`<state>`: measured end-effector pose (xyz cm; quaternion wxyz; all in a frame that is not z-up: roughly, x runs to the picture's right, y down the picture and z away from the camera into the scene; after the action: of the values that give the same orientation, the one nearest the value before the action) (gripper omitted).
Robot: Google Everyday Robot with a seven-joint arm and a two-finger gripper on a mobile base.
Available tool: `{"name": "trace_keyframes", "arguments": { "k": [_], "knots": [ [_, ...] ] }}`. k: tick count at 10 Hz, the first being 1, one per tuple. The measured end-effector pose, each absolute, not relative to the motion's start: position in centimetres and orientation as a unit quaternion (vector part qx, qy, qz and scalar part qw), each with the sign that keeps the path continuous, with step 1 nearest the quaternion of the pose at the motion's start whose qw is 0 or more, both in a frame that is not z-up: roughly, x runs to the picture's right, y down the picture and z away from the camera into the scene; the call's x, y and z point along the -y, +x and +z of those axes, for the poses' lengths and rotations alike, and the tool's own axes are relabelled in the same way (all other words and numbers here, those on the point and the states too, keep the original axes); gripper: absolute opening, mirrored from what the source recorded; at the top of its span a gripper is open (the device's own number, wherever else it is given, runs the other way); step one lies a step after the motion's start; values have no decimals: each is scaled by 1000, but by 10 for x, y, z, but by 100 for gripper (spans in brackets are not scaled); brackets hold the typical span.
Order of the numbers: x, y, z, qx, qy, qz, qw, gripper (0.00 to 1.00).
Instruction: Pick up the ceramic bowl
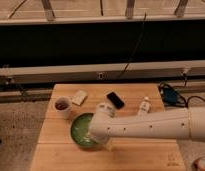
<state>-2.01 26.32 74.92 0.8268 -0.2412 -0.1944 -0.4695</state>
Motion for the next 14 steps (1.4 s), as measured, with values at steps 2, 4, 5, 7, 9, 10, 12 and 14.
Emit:
{"name": "trace_keyframes", "arguments": {
  "k": [2,4,5,7,9,10,12,14],
  "knots": [
    [-267,-21,768,200,-246,-466,826,80],
    [-263,-17,780,196,-251,-460,828,75],
    [-263,-14,786,192,-255,-460,828,63],
    [-264,-11,791,185,-260,-460,828,47],
    [-264,-10,798,180,-266,-459,828,26],
    [-264,-8,798,179,-267,-458,829,16],
    [-261,-6,796,177,-267,-459,829,1],
    [-260,-6,794,176,-266,-460,829,0]
  ]
}}
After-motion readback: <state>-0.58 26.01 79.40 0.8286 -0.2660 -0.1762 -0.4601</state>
